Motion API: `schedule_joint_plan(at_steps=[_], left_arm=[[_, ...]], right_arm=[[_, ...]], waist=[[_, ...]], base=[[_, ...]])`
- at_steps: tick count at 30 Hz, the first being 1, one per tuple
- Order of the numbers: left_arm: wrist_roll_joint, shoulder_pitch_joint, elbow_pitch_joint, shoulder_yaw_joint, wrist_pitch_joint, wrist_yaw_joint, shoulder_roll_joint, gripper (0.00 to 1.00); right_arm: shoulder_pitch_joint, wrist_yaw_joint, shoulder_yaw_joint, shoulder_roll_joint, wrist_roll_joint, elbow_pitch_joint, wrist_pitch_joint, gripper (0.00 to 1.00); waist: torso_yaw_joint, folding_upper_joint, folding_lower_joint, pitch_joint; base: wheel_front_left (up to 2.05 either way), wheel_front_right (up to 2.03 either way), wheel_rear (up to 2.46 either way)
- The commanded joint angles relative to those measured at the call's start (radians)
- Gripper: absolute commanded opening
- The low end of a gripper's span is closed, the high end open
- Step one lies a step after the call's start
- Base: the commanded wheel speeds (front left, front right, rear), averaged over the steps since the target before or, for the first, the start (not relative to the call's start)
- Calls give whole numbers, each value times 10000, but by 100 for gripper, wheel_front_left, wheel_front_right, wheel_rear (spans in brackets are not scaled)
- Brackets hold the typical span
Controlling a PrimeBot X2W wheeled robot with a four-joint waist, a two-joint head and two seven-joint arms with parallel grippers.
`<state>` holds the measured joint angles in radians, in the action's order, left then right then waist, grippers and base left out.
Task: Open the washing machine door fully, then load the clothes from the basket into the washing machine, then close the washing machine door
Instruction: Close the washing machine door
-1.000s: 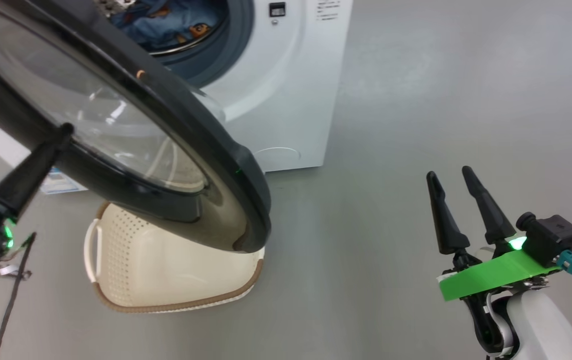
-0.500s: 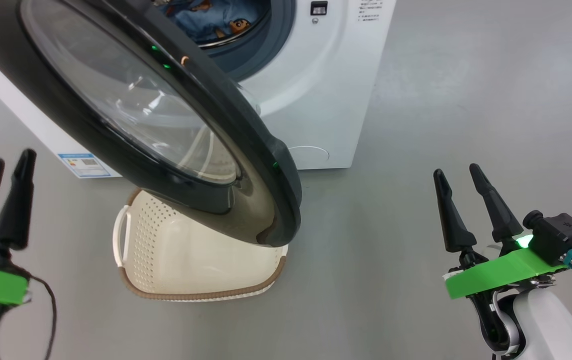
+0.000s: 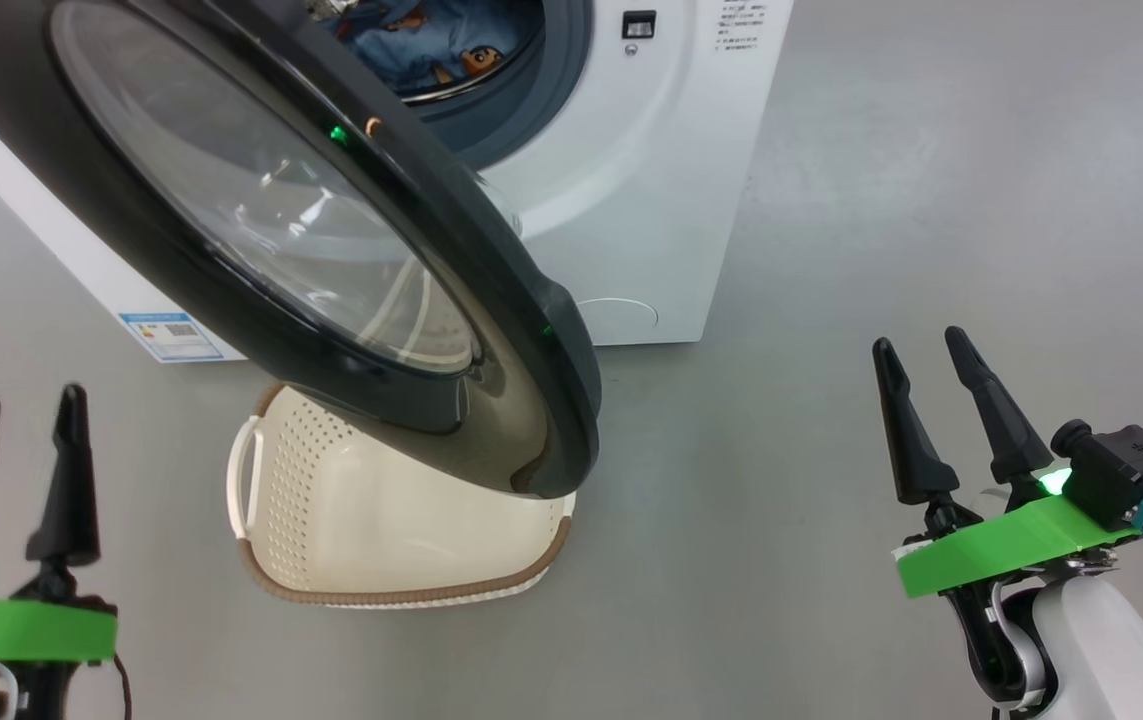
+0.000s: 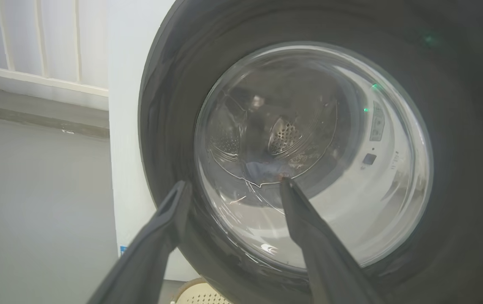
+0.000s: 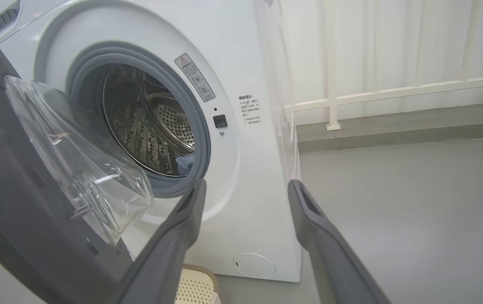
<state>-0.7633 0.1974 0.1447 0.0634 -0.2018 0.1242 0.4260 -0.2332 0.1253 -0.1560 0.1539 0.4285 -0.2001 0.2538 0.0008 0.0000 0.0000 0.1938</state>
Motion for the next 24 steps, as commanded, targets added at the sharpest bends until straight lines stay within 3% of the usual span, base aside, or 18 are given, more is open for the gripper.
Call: schedule_joint_plan(at_steps=[1,8,16,24], left_arm=[[360,132,118,-310,-251,64,426,100],[1303,194,1236,-498,-587,64,-132,100],[2063,64,1084,-851,-597,65,-741,100],[2192,1,960,-852,-598,65,-847,100]], right_arm=[[-101,54,-194,66,-97,226,80,100],[-55,54,-245,130,-84,199,80,100],[65,54,-234,247,-58,139,80,100],[27,54,-298,267,-32,81,80,100]], waist=[[-33,0,0,-1],[-115,0,0,-56],[-19,0,0,-140],[-4,0,0,-155]], base=[[0,0,0],[0,0,0],[0,0,0],[0,0,0]])
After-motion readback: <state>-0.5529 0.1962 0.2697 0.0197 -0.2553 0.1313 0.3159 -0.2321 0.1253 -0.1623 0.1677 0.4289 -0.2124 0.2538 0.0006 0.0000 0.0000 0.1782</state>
